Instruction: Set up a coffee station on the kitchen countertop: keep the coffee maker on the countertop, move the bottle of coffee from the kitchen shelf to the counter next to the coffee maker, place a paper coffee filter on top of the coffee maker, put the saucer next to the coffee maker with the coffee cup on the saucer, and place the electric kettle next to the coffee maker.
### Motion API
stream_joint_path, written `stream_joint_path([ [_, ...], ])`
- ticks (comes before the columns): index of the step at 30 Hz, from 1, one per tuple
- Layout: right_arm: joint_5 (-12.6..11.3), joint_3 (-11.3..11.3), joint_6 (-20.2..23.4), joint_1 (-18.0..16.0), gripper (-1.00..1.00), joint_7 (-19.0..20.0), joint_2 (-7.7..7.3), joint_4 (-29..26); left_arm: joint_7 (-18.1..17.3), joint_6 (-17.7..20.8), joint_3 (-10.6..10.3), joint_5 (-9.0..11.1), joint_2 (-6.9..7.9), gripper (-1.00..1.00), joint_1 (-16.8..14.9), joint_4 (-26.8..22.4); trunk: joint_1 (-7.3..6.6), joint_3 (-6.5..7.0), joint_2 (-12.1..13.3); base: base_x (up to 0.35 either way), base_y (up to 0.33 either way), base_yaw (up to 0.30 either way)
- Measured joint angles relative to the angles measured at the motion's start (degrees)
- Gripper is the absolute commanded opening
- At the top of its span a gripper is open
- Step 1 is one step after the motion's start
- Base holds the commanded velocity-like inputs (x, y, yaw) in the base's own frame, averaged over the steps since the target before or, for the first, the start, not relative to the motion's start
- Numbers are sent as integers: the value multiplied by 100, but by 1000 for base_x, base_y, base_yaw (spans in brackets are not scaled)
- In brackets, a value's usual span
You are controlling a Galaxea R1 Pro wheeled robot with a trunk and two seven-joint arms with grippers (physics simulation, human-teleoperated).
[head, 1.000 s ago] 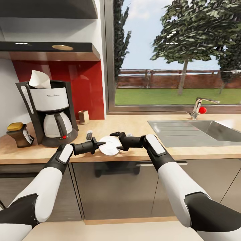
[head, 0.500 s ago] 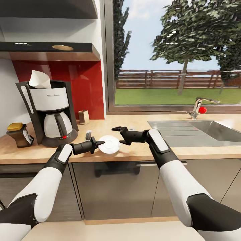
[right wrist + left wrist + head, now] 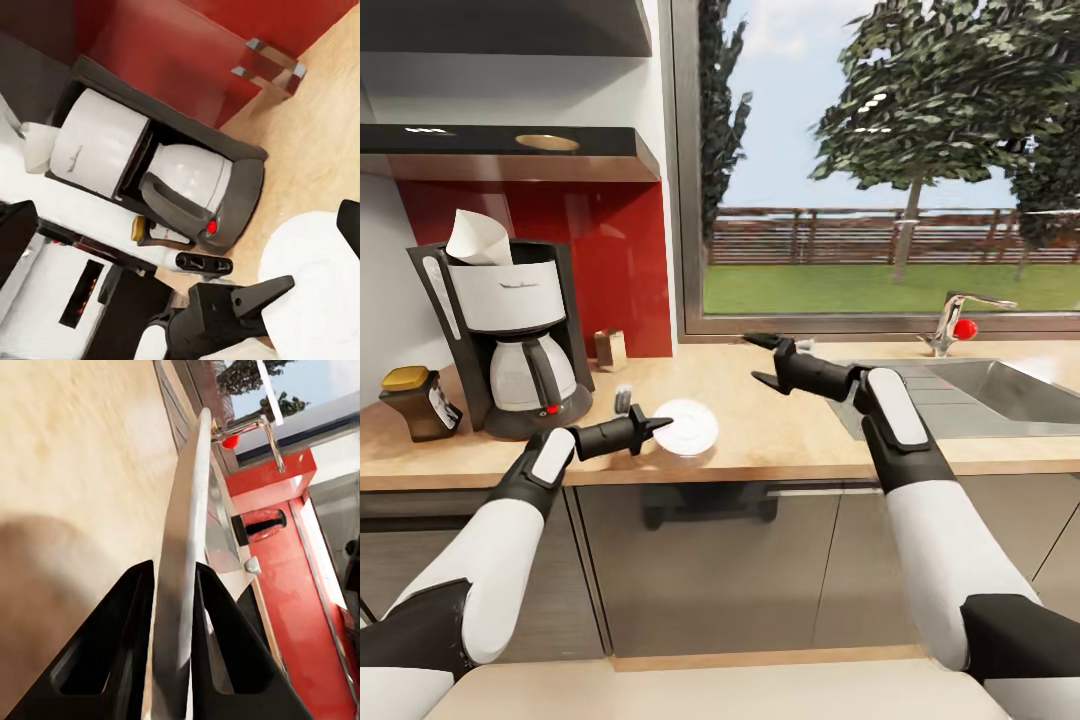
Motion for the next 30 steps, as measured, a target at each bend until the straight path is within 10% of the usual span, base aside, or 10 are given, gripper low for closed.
stream_joint_path([
  [18, -71, -28, 82, 29, 100, 1062, -155, -31, -93, -5, 607, -21, -39, -100, 0, -717, 0, 0, 0, 0, 14, 0],
  [30, 1059, 602, 87, 415, 100, 2880, -165, -597, -93, -6, 627, -21, -36, -100, 0, -742, 0, -1, 0, 0, 37, 0],
])
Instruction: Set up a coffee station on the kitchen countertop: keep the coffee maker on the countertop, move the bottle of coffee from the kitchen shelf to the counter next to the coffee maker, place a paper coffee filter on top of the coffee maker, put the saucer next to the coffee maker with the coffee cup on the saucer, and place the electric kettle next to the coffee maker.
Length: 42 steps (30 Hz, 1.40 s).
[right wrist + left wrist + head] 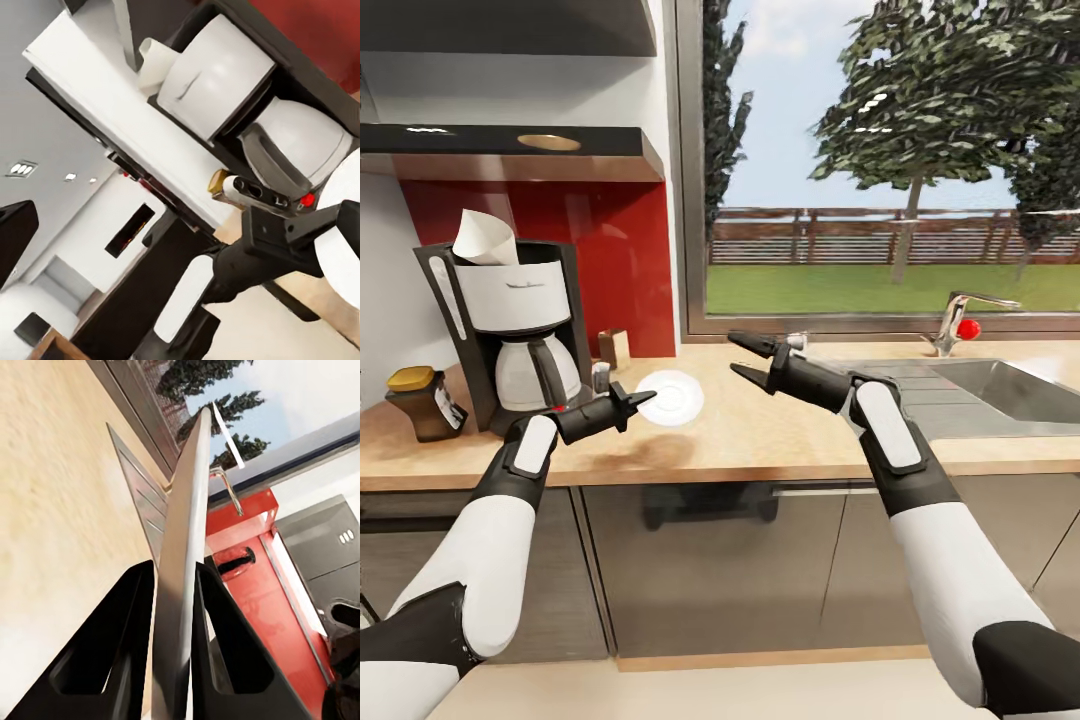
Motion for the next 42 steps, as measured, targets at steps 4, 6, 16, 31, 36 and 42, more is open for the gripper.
stream_joint_path([
  [4, 290, 27, -3, 270, 100, 353, 0, -291, 0, 0, -1, 2, -1, -100, 0, 0, 0, 0, 0, 0, 23, 0],
  [6, 591, 33, -6, 485, 100, 660, -2, -544, 0, 0, 5, 2, 0, -100, 0, 0, 0, 0, 0, -40, 30, 0],
  [16, 3057, 34, -743, 1519, 100, 3201, -421, -1019, 0, -1, 9, 3, 1, -100, 0, 0, 1, 0, 0, -130, 28, 0],
  [31, 4018, 27, -1183, 2867, 100, 3424, -544, -955, -4, 0, 100, 5, 10, -100, 0, 1, 0, -1, 0, -72, 0, 0],
  [36, 4280, 16, -1526, 3435, 100, 3516, -1083, -433, -5, -1, 132, 7, 21, -100, 1, 2, 0, 0, 0, 0, 0, 0],
  [42, 4341, -22, -2267, 4010, 100, 3904, -2105, 1015, -6, -2, 287, 4, 34, -100, 1, 7, 0, 0, 0, 0, 0, 0],
])
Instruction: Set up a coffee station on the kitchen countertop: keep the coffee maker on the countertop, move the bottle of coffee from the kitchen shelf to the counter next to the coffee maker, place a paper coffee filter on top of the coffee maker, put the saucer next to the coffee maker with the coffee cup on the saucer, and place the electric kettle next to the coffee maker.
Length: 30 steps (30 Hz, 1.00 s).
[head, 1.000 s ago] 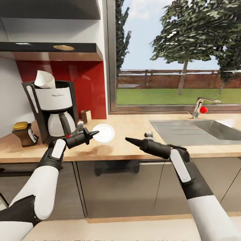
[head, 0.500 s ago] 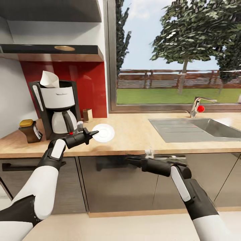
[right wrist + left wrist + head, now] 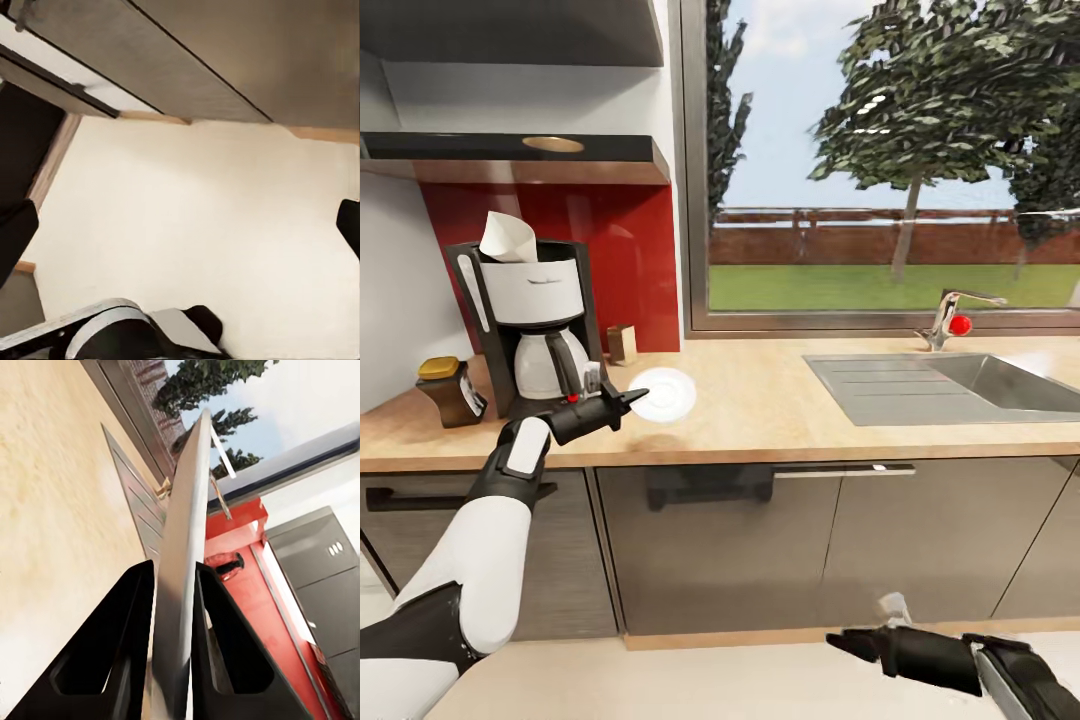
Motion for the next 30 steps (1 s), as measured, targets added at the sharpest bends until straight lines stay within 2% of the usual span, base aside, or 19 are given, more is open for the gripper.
stream_joint_path([
  [2, 12, -15, -593, 77, 100, 39, -340, 1066, 0, 2, 21, 6, 2, -100, 0, -6, 0, 0, 0, 0, 0, 0],
  [3, 5, -18, -790, 86, 100, 45, -440, 1390, 0, 1, 24, 3, 2, -100, 0, -5, 0, 0, 0, 0, 0, 0],
  [5, -1, -28, -1658, 113, 100, 68, -782, 2438, 0, 1, 31, 5, 3, -100, 0, -8, 0, 0, 0, 0, 0, 0],
  [6, -12, -31, -1874, 114, 100, 72, -853, 2694, 0, -1, 32, 3, 2, -100, 0, -7, 0, 0, 0, 0, 0, 0],
  [7, -34, -56, -2454, 121, 100, 56, -1002, 3359, 0, 1, 35, 6, -1, -100, 0, -8, 0, 0, 0, 0, 0, 0],
  [8, -66, -104, -2803, 125, 100, 32, -1085, 3815, 0, 0, 38, 2, -3, -100, 0, -8, 0, 0, 0, 0, 0, 0],
  [9, -108, -201, -3041, 125, 100, -17, -1169, 4094, 0, 1, 41, 3, -7, -100, 0, -8, 0, 0, 0, 0, 0, 0],
  [12, -209, -543, -3349, 126, 100, -334, -1333, 4577, -1, 0, 44, 2, -11, -100, 0, -6, 0, 0, 0, 0, 0, 0],
  [15, -260, -748, -3474, 128, 100, -700, -1415, 4884, -2, -1, 45, 0, -28, -100, 0, -2, 0, 0, 0, 0, 0, 0],
  [17, -270, -789, -3497, 127, 100, -780, -1441, 4947, -3, -3, 46, -1, -38, -100, 0, 0, 0, 1, 0, 0, 0, 0],
  [24, -278, -805, -3507, 127, 100, -774, -1477, 4968, -4, -6, 52, -4, -54, -100, -1, 9, 0, 1, 0, 4, 0, 0],
  [30, -277, -806, -3508, 127, 100, -766, -1481, 4970, -4, -7, 52, -3, -61, -100, 0, 36, -1, 1, 0, 146, 0, 5],
])
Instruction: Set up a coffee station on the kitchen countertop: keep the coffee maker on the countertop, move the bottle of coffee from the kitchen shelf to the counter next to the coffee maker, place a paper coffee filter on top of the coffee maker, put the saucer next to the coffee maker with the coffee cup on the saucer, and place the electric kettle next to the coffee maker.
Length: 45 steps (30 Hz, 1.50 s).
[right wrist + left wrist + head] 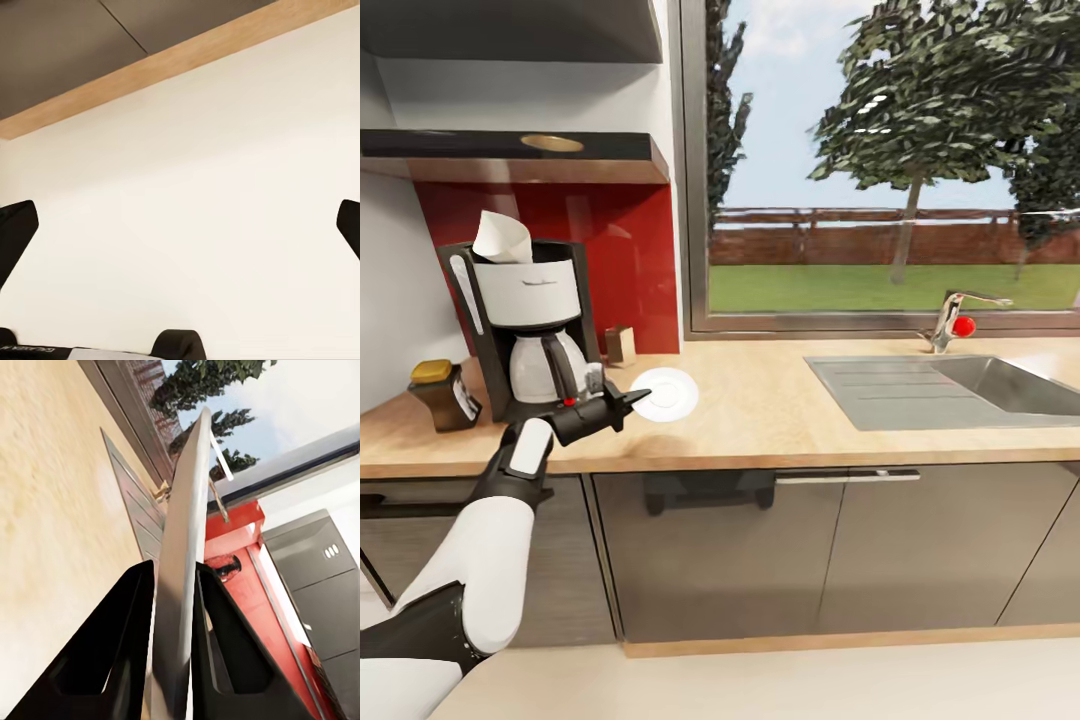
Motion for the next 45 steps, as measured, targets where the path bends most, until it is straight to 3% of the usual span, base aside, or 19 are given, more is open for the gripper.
stream_joint_path([
  [12, 0, -2, 0, -2, 100, 1, 0, 2, -6, -11, 25, 18, -218, -100, 17, 46, 1, 0, 0, 17, 0, 201],
  [19, 0, -1, 0, -1, 100, -10, 0, 1, -6, -13, 57, 20, -239, -100, 22, 111, 3, 0, 0, -57, 38, 63],
  [27, 0, 0, 0, 0, 100, -32, 0, 0, -7, -14, 240, 21, -237, -100, 26, 295, 1, 0, 0, -48, 34, 14],
  [30, 3, -1, -3, -2, 100, -34, 0, 2, -9, -19, 503, 17, -235, -100, 28, 369, 1, 0, 0, -3, 2, 154],
  [32, 2, 0, -3, -1, 100, -34, 0, 1, -9, -20, 546, 21, -234, -100, 26, 378, 1, 0, 0, -1, 1, 106],
  [45, 1, 0, -2, 0, 100, -34, 0, 0, -8, -28, 600, 16, -225, -100, 27, 391, 1, 0, 0, 23, 1, 12],
])
